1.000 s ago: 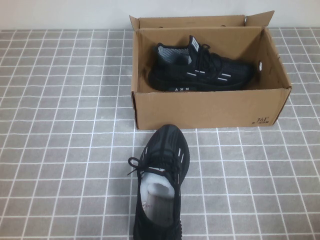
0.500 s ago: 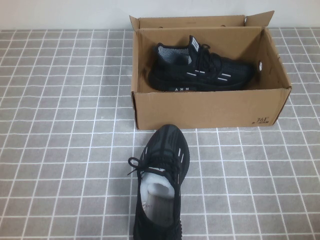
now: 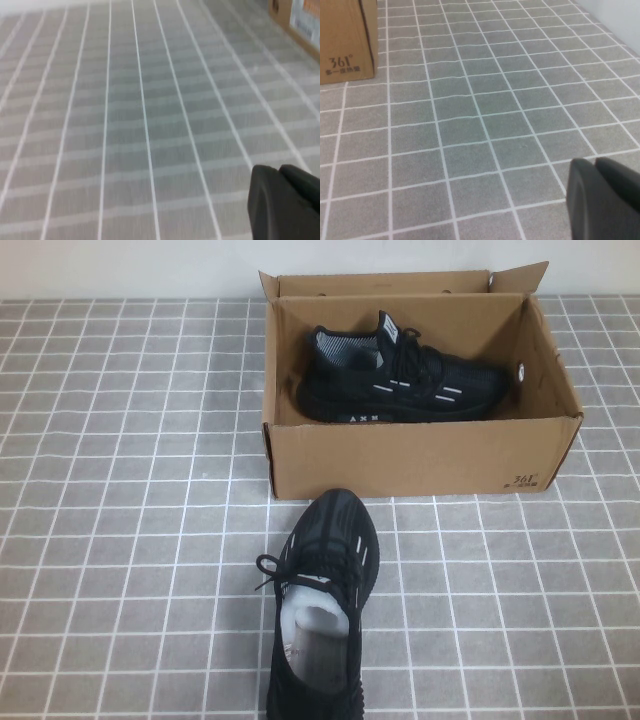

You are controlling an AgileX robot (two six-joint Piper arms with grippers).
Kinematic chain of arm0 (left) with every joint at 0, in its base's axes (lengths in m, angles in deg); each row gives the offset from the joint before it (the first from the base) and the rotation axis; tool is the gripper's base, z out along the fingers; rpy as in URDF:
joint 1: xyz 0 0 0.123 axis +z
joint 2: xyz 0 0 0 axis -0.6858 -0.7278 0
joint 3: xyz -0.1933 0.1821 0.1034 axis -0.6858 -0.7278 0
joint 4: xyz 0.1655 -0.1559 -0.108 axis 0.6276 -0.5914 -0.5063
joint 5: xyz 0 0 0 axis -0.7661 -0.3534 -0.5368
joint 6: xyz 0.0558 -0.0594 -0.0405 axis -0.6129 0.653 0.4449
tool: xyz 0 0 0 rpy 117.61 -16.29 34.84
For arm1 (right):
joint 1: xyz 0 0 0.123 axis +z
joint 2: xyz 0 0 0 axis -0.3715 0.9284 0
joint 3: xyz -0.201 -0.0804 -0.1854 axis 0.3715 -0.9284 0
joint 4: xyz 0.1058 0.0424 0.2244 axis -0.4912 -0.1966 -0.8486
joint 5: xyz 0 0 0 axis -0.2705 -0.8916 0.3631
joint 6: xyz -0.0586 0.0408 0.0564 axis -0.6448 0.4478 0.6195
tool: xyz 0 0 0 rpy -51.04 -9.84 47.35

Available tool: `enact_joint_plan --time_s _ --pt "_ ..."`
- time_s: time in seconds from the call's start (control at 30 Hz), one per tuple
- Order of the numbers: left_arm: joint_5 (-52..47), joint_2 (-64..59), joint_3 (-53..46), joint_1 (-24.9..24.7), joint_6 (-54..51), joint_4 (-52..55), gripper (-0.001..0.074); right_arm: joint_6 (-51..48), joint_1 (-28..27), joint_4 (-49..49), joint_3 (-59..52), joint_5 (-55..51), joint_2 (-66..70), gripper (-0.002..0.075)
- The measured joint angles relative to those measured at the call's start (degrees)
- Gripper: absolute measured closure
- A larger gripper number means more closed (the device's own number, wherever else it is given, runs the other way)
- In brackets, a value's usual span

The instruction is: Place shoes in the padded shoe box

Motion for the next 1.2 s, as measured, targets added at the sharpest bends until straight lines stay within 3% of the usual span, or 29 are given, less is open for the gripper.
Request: enact_joint_plan --time_s 0.3,0.6,0.9,1.03,1.2 --pt "19.7 0.0 0.0 0.0 0.0 -0.1 0.074 0.0 0.0 0.0 0.0 0.0 0.0 0.0732" --pt "26.7 0.0 0.0 0.0 0.0 -0.1 0.0739 0.0 0.0 0.0 0.0 0.0 0.0 0.0732" --pt "60.2 0.1 0.7 0.0 2.7 -0.9 0.0739 0.0 0.0 0.0 0.0 0.0 0.0 0.0732" --pt "58.3 0.2 8.0 0.0 4.3 -1.6 0.0739 0.0 0.0 0.0 0.0 0.0 0.0 0.0732" --pt "36.2 0.2 22.3 0.0 4.7 -1.6 0.0739 0.0 0.0 0.0 0.0 0.0 0.0 0.0732"
